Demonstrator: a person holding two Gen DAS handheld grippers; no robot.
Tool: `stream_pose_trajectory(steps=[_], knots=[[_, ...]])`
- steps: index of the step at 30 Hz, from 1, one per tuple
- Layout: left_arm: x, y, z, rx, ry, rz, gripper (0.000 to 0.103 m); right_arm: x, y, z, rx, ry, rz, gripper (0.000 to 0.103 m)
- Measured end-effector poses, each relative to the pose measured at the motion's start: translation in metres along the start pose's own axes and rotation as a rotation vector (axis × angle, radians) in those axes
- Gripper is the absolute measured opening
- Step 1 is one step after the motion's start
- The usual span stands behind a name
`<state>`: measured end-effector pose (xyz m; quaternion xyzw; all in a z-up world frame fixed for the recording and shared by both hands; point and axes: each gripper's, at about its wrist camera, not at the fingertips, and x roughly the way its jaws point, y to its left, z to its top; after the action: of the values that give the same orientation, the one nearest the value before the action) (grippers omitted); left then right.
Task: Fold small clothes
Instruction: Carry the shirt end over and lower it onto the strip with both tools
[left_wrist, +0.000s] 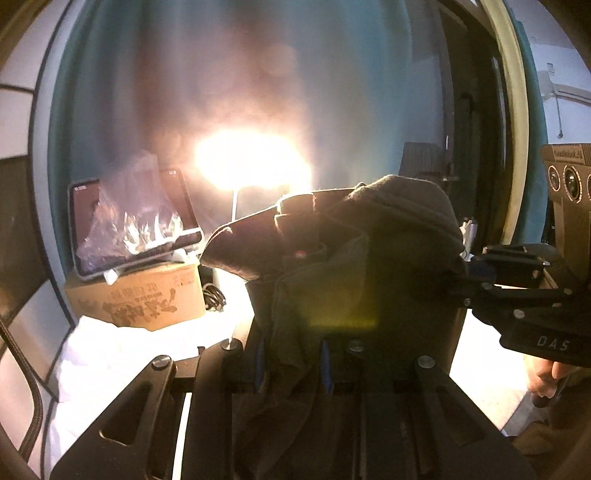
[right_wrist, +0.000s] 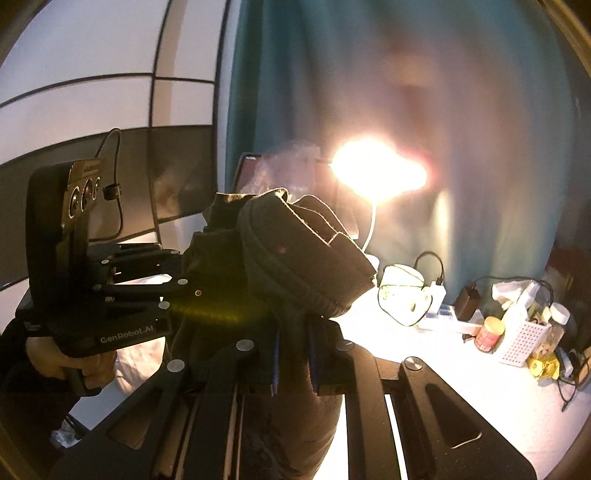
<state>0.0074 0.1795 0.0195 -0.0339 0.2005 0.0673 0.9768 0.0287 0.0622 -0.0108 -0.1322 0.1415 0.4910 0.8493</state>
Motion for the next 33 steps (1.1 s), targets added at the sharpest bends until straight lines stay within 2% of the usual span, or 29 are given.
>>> stream_pose_trajectory(steps=[20,33], knots=[[0.079,0.021,-0.023,-0.067,0.188,-0.023,0.021,0.104,-0.047,-0.019,0.094,0.158,0.042,0.013],[0.135,0.040,-0.035,-0.085,0.317,0.016,0.021,0.168,-0.082,-0.039,0.179,0.251,0.090,0.013]])
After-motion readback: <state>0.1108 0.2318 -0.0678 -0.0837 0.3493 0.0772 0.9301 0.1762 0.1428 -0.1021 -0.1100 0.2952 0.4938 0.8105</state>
